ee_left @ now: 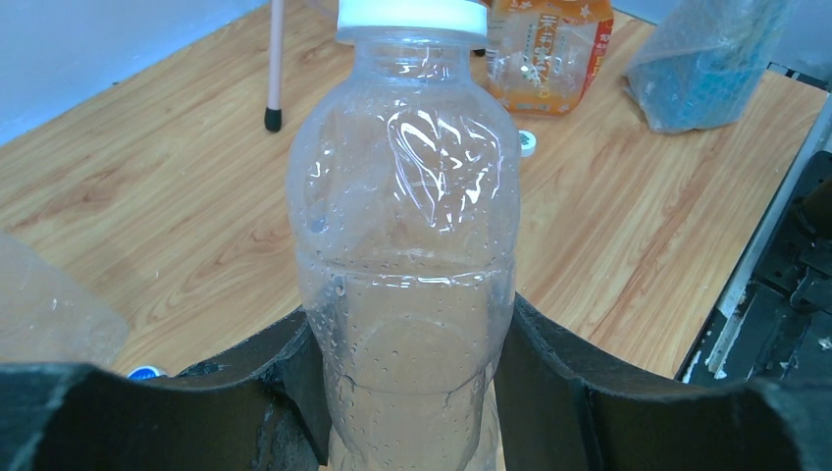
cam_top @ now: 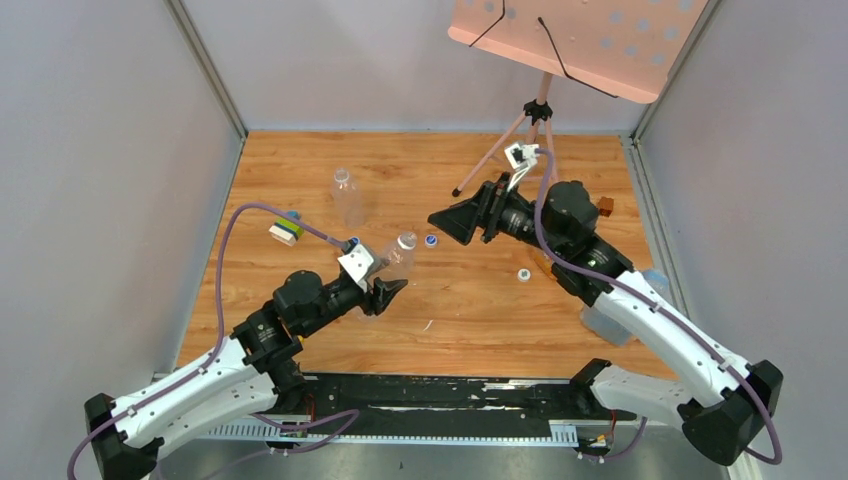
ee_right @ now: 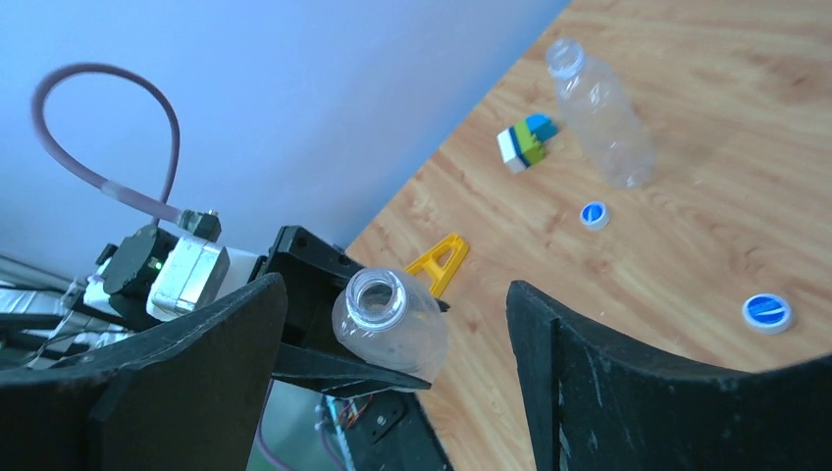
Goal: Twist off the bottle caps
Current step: Place the plastic bottle at the center of the board.
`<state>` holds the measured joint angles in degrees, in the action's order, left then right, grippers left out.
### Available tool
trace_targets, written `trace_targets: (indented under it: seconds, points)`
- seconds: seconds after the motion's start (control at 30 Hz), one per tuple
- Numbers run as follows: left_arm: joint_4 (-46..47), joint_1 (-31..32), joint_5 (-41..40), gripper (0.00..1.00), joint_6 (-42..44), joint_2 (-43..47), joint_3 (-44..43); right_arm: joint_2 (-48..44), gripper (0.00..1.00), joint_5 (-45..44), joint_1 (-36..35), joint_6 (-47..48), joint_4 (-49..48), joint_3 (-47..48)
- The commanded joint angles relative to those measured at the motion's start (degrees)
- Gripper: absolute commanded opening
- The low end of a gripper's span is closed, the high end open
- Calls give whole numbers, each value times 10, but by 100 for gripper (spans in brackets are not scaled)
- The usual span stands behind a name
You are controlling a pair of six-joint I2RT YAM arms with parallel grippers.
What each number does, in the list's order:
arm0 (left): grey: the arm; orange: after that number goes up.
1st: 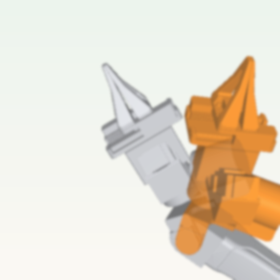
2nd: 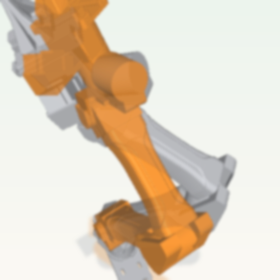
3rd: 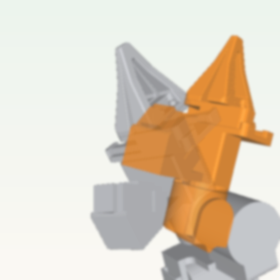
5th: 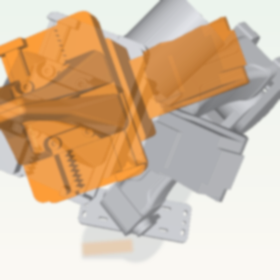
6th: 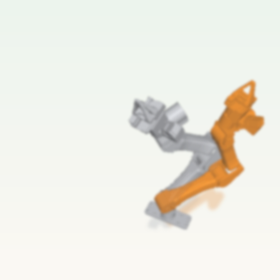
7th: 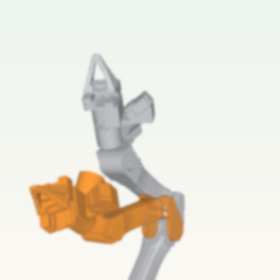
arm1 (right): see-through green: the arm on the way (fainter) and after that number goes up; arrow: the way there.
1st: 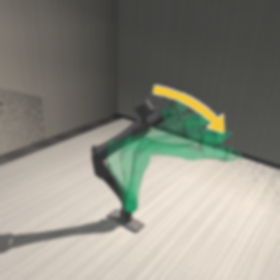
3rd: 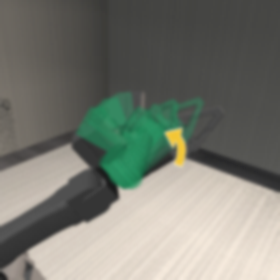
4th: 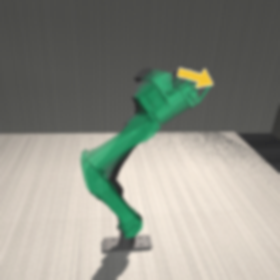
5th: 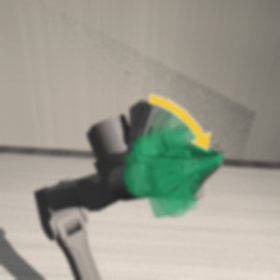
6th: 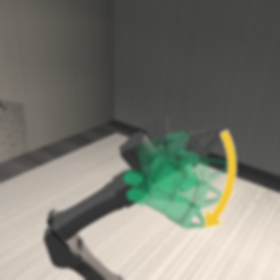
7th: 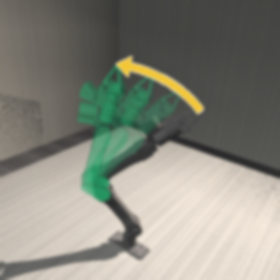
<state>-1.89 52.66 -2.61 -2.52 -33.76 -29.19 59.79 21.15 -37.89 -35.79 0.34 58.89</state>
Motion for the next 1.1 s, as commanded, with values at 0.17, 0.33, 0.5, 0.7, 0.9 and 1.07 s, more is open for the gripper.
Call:
trace_targets:
  seconds: [0.17,0.33,0.5,0.7,0.9,1.07]
  points:
    - [76,-2,32,14,1,-31,-5,72,77,15,-61,-25,-15,12]
    - [81,-2,30,14,-4,-30,-1,82,63,18,-75,-26,-20,9]
    - [86,-2,33,14,-5,-27,5,92,60,26,-78,-26,-20,8]
    - [82,-2,41,14,-3,-28,5,101,41,31,-81,-23,-37,8]
    - [77,-2,31,56,-6,-28,6,102,1,21,-82,16,-22,11]
    - [58,-2,-38,99,-25,-32,11,92,0,-71,-82,99,44,33]
